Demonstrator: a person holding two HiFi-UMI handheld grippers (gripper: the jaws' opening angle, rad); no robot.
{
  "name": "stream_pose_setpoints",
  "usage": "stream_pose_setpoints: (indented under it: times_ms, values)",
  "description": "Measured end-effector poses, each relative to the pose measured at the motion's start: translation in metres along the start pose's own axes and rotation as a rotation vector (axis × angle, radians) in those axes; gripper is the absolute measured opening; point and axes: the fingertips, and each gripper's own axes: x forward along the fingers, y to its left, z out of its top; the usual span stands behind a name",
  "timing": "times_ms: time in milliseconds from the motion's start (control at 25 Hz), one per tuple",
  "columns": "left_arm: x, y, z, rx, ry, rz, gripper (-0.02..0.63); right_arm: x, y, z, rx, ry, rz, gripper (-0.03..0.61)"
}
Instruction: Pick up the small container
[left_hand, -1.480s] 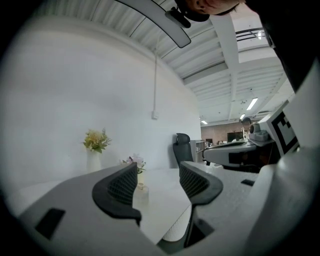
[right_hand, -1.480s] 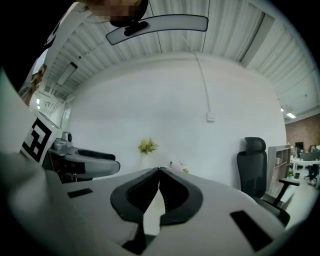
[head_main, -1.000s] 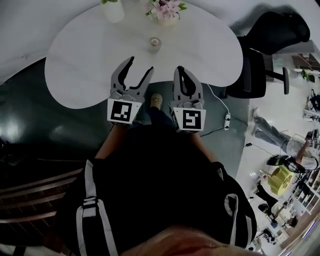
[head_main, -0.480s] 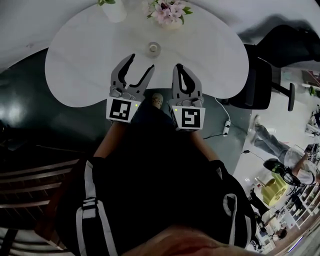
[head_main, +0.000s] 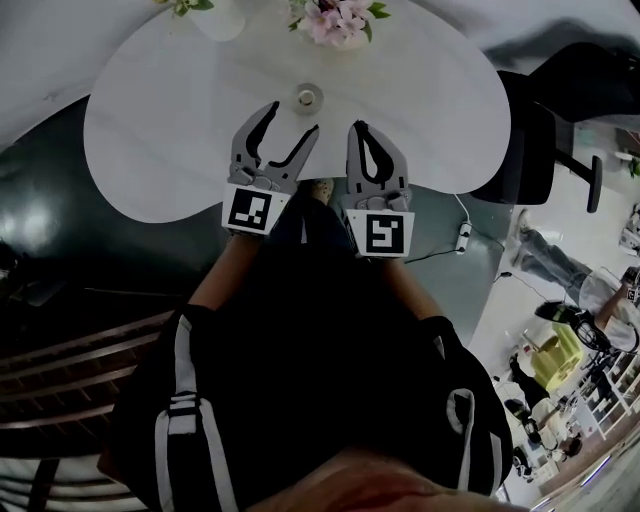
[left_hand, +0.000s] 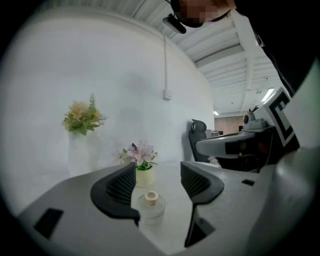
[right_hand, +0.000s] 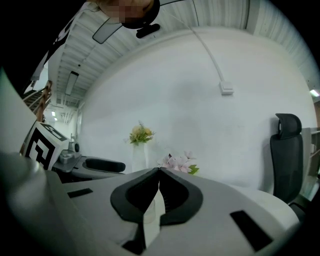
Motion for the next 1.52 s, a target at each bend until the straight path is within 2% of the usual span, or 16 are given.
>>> stream_pose_setpoints:
  times_ms: [280, 400, 600, 760, 1040, 1360, 1520]
  values:
    - [0.022, 0.007, -0.025, 0.012, 0.05, -0.055, 0.291, 0.015, 0.006, -0.009, 0.0, 0.031, -0.001, 0.021]
    - [0.031, 0.012, -0.033, 0.074, 0.047, -0.08, 0.302, 0.019, 0.011, -0.017, 0.019, 0.054, -0.008, 0.021]
    - [0.046, 0.013, -0.056, 0.009, 0.092, -0.097, 0.316, 0.023, 0.015, -0.03, 0.013, 0.089, -0.011, 0.021]
    - [0.058, 0.013, -0.065, 0.049, 0.102, -0.112, 0.327, 0.026, 0.012, -0.034, 0.03, 0.098, -0.027, 0.021]
    - [0.072, 0.016, -0.095, 0.062, 0.185, -0.107, 0.336, 0.032, 0.004, -0.048, 0.031, 0.119, -0.04, 0.021]
    - [0.086, 0.014, -0.11, 0.03, 0.202, -0.118, 0.339, 0.036, 0.007, -0.059, 0.052, 0.137, -0.035, 0.021]
    - [0.091, 0.016, -0.113, 0.051, 0.22, -0.118, 0.341, 0.037, 0.007, -0.061, 0.049, 0.142, -0.035, 0.021]
